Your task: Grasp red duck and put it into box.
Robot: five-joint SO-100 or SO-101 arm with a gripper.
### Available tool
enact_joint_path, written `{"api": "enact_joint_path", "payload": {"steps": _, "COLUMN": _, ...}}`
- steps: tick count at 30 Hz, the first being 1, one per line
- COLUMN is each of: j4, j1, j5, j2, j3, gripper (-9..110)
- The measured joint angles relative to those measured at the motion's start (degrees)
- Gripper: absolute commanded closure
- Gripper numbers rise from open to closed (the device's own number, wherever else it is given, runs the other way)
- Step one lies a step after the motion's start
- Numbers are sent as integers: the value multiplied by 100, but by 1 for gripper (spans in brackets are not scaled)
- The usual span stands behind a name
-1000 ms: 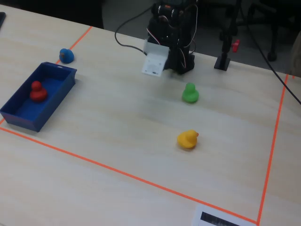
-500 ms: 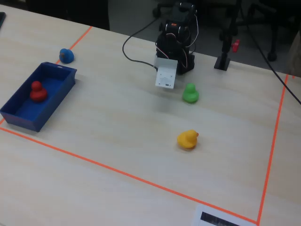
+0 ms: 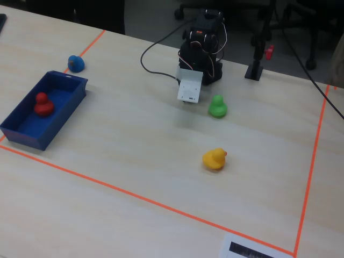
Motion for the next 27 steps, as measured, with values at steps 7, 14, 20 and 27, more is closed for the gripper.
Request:
{"api": "enact_joint_path", "payload": {"steps": 7, "j4": 123, "j1": 9, "j5": 237, "j2": 167, "j3": 26, "gripper": 93}}
{"api": "enact_joint_path", "payload": {"steps": 14, "j4": 149, "j1": 9, "j5": 369, "j2": 167, "j3": 26, "gripper": 93}}
{"api": "enact_joint_path", "payload": {"steps": 20, "j4": 158, "j1": 9, "j5": 369, "j2": 167, "j3": 26, "gripper": 93}}
{"api": "enact_joint_path", "payload": {"steps": 27, "j4": 158, "j1": 9, "j5": 369, "j2": 167, "j3": 26, "gripper": 93}}
